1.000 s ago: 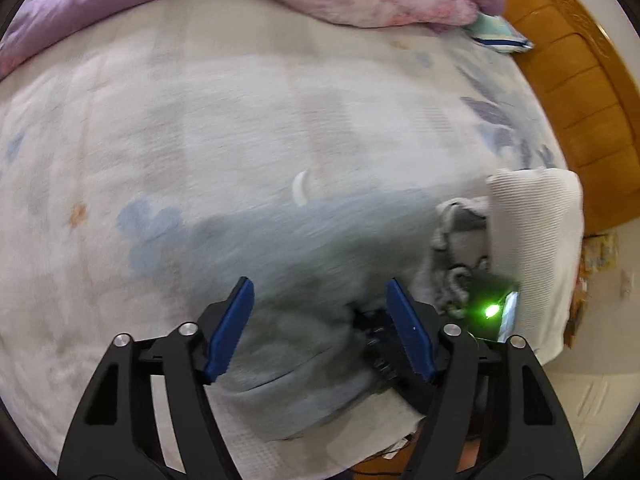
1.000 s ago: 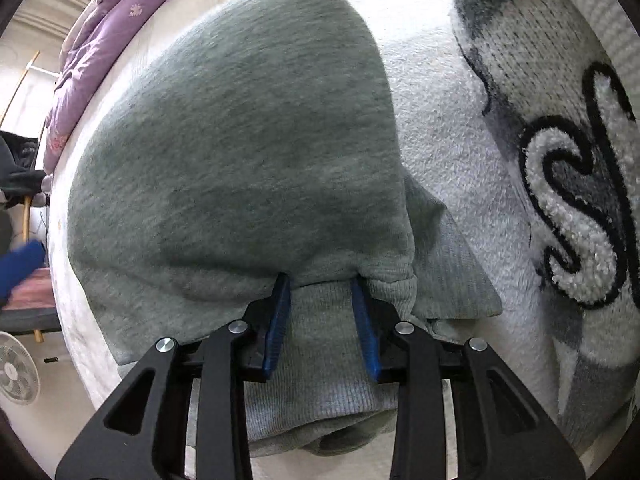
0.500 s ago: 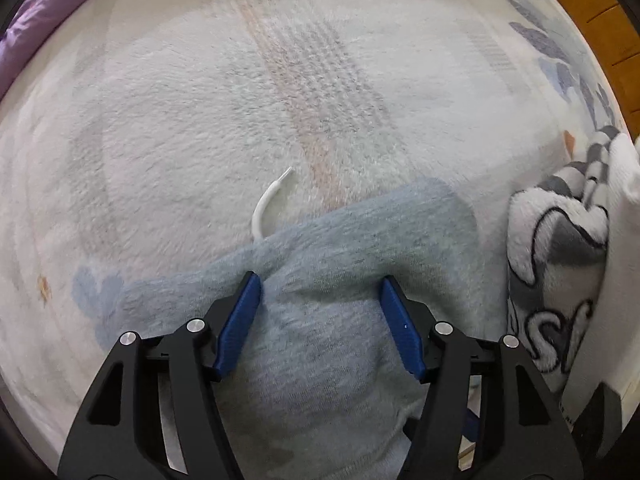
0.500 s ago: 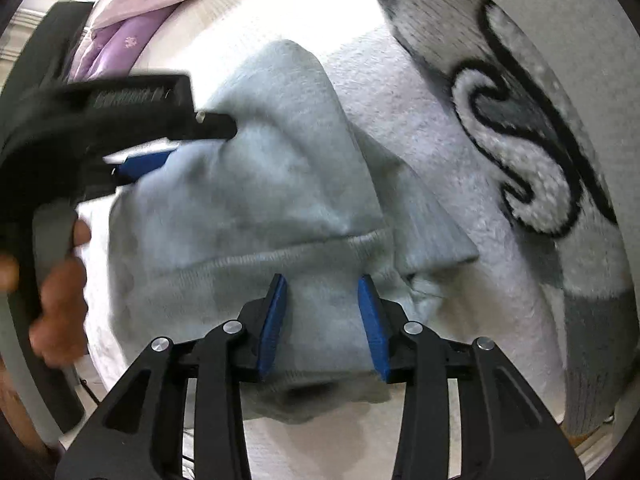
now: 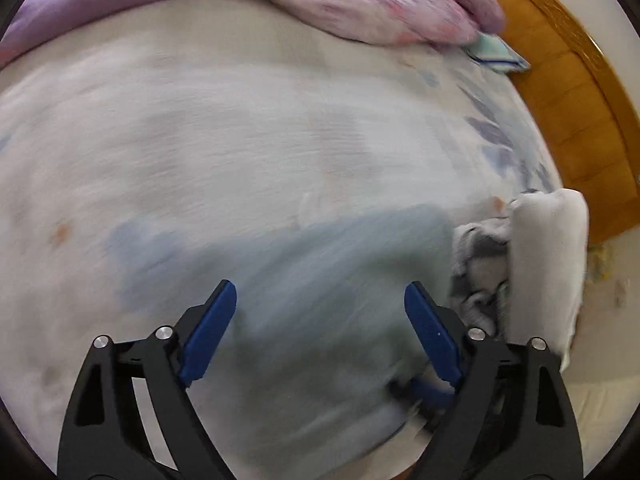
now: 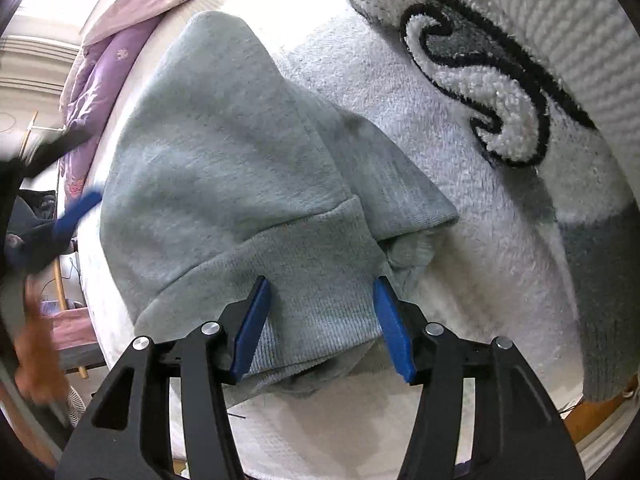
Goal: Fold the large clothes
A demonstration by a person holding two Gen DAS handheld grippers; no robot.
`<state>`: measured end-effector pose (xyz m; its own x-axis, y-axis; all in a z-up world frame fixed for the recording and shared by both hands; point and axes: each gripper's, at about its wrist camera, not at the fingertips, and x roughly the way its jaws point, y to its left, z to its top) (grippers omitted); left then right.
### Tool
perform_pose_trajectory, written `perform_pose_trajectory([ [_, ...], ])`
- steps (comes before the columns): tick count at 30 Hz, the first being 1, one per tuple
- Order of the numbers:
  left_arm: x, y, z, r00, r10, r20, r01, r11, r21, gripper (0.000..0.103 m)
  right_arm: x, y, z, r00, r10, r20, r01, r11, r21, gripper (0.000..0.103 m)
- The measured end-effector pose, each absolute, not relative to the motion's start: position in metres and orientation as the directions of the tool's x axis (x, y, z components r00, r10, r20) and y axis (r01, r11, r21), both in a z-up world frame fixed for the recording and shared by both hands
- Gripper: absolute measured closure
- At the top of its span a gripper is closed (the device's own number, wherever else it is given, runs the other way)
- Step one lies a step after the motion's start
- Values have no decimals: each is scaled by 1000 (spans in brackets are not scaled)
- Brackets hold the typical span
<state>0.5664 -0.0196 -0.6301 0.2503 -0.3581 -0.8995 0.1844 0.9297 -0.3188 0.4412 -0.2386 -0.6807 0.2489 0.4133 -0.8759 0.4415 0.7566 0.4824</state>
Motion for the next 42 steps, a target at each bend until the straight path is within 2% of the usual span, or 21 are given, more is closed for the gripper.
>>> perform_pose_trajectory([
  [4,515,36,-665,172,-287,-942,39,958,-284,16,443,-241,-682,246,416,-875,458,746,484,52],
  [7,486,53,-690,125,-365,-922,-44,927,-373,17,442,-240,-681,246,403,-882,454,755,472,51],
  [14,467,32,-713,116,-433,-894,-49,896,-441,17,431,-235,-681,287,386,-877,488,729,480,50],
  [17,464,36,-732,87,-500,-862,-145,850,-507,17,421,-239,-679,322,377,-868,522,694,495,46],
  [18,465,34,-732,87,-518,-851,-144,839,-525,21,418,-239,-678,334,376,-864,536,679,503,45],
  [19,467,34,-730,88,-534,-841,-134,830,-541,41,412,-239,-677,347,378,-858,553,656,513,43],
  [22,471,29,-720,73,-526,-847,-92,843,-531,55,393,-244,-675,378,379,-845,624,569,535,36],
  [24,474,37,-705,76,-575,-815,-114,807,-580,60,377,-247,-676,394,390,-832,676,490,550,30],
  [31,490,28,-675,72,-611,-789,-100,782,-615,61,329,-253,-712,523,512,-681,766,69,640,26],
  [32,490,27,-674,71,-617,-784,-105,777,-621,61,326,-253,-717,540,519,-662,767,20,642,21],
  [37,492,26,-669,73,-638,-766,-122,757,-642,61,311,-246,-740,625,538,-566,740,-179,648,16],
  [42,494,30,-673,66,-661,-748,-166,732,-661,61,311,-236,-760,708,523,-475,670,-284,686,14],
])
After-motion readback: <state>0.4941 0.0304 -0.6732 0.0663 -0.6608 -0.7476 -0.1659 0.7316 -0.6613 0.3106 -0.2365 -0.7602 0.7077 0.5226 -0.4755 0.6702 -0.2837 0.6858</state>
